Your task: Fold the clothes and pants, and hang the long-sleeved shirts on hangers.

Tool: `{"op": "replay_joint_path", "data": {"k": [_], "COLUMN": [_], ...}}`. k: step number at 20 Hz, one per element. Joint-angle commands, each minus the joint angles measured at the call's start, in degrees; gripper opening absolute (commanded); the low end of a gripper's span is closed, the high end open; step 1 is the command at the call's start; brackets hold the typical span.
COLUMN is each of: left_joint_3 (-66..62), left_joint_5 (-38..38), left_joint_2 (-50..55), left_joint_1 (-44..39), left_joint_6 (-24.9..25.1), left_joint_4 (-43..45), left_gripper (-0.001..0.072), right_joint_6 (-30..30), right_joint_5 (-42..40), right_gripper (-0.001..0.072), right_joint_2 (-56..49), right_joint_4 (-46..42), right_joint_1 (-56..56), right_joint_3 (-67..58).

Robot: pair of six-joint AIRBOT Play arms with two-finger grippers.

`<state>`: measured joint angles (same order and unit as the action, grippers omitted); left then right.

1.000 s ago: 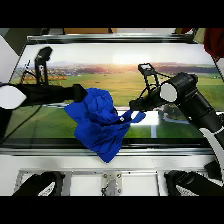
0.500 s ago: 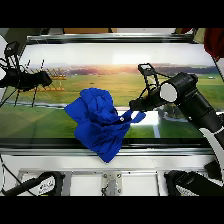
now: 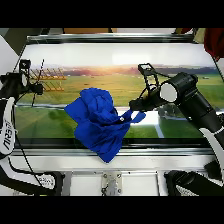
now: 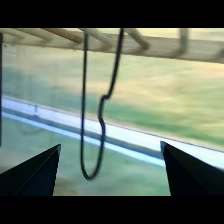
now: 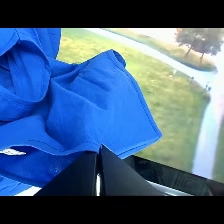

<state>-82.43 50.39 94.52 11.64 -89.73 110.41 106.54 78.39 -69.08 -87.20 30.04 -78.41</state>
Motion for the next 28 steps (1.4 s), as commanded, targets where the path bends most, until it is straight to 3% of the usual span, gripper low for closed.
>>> {"op": "replay_joint_path", "data": {"k": [1,9,15,16,17,21,22,24,25,28], "left_joint_3": [-0.13,-12.61,-13.55,-13.49,-13.51,-13.53,-13.53,-13.55,-13.57,-13.57], "left_joint_5": [-5.31,-0.79,-0.63,-0.66,-0.59,0.13,0.26,0.46,0.59,0.81], "left_joint_2": [6.47,17.35,21.24,21.33,21.31,21.29,21.29,21.24,21.11,19.78], "left_joint_1": [0.13,3.28,4.00,4.00,4.00,3.98,3.98,3.98,3.98,3.93], "left_joint_6": [-2.95,-4.55,-3.74,-3.74,-3.74,-3.76,-3.78,-3.78,-3.87,-3.91], "left_joint_4": [10.03,6.51,6.40,6.40,6.40,6.40,6.40,6.43,6.43,6.49], "left_gripper": [0.0713,0.0713,0.0712,0.0654,0.0528,0.0151,0.0114,0.0112,0.0018,0.0011], "right_joint_6": [0.00,0.00,0.00,0.00,-0.02,0.00,0.00,-0.02,0.00,0.00], "right_joint_5": [0.02,0.02,0.02,0.02,0.02,0.02,0.02,0.02,0.02,0.02], "right_gripper": [0.0009,0.0009,0.0009,0.0009,0.0009,0.0009,0.0009,0.0009,0.0009,0.0009], "right_joint_2": [-0.04,-0.07,-0.07,-0.07,-0.07,-0.07,-0.07,-0.07,-0.07,-0.07], "right_joint_4": [0.02,0.02,0.02,0.02,0.02,0.02,0.02,0.02,0.02,0.02], "right_joint_1": [0.04,0.04,0.04,0.04,0.04,0.04,0.04,0.04,0.04,0.04], "right_joint_3": [0.02,0.02,0.02,0.02,0.02,0.02,0.02,0.02,0.02,0.02]}}
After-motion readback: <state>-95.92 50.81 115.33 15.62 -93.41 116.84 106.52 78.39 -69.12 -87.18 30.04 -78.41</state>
